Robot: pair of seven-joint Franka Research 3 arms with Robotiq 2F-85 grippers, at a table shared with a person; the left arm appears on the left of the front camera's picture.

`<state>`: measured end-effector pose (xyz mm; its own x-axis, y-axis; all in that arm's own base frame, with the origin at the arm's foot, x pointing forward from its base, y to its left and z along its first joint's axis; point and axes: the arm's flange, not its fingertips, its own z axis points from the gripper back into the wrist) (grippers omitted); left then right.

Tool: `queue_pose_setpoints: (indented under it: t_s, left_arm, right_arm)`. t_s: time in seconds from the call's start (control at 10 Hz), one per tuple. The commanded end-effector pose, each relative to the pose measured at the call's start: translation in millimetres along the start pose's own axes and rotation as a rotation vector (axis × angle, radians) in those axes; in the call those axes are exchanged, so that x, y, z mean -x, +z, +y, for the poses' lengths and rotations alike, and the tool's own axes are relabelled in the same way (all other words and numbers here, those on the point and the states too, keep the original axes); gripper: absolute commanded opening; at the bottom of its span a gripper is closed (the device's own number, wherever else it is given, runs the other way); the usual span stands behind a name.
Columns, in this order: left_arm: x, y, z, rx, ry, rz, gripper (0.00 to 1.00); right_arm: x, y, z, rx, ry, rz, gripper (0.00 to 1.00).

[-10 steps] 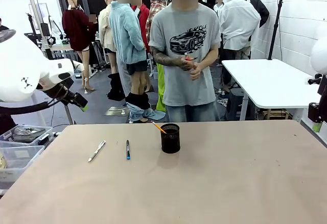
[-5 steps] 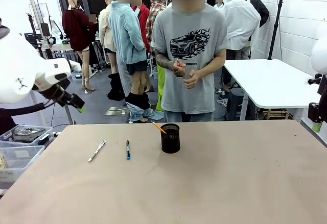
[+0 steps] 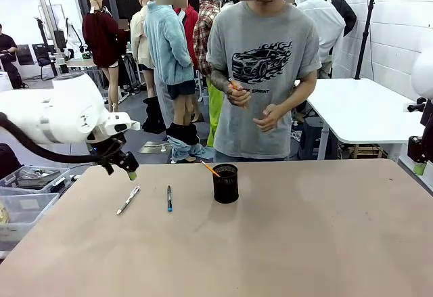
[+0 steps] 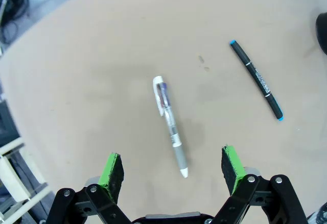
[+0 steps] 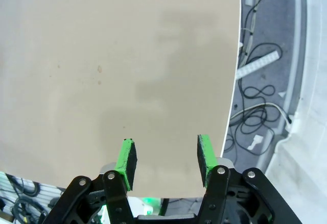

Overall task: Place the pens into the pen holder.
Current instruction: Pick up a writing instrument from the table and place it into the Pen holder.

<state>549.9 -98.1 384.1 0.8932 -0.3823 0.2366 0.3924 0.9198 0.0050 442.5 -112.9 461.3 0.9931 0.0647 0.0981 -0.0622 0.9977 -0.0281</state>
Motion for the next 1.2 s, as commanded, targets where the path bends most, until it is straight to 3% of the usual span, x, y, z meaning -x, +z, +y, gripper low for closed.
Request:
queue_pose_setpoints:
  t_s: [0.0,0.3,1.1]
  left_arm:
    - [-17,-7,14,0.075,0.07,0.062,1.0]
    - [-15,-34,23,0.063,0.118,0.106,1.0]
    - [-9,-89,-2,0.038,0.055,0.189,1.0]
  right_arm:
    - [0,0,0,-0.006,0.0,-0.001,0.61]
    - [0,0,0,-0.006,0.0,-0.001,0.61]
    - [0,0,0,-0.006,0.0,-0.001,0.61]
